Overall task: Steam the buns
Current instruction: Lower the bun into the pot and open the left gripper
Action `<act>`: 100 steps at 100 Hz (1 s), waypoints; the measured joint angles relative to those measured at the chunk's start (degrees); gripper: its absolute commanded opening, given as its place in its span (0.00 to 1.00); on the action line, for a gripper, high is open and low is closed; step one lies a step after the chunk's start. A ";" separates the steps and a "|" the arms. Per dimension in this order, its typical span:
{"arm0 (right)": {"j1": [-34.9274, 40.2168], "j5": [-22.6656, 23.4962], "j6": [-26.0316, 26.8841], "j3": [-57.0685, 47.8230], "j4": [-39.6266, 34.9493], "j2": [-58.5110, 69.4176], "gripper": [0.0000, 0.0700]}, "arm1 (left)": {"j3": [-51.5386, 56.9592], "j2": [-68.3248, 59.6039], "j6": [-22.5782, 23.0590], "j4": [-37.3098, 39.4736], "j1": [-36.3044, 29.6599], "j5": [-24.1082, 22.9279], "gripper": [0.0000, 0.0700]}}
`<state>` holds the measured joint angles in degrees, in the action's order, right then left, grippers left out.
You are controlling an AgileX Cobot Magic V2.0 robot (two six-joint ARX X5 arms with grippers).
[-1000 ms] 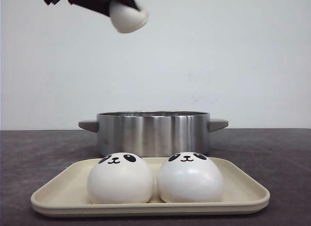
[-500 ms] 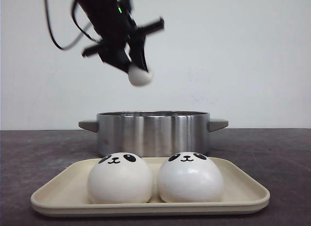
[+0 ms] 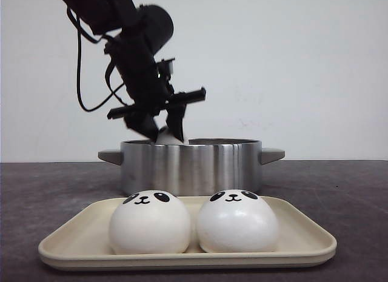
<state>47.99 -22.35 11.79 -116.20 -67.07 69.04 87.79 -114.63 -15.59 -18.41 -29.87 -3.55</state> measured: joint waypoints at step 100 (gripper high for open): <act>0.00 0.61 0.35 19.76 1.25 -0.26 0.02 | 6.03 10.88 -1.70 -10.03 0.09 0.07 0.85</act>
<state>47.99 -21.74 12.14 -96.44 -65.82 68.77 93.82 -103.74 -17.30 -28.45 -29.78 -3.49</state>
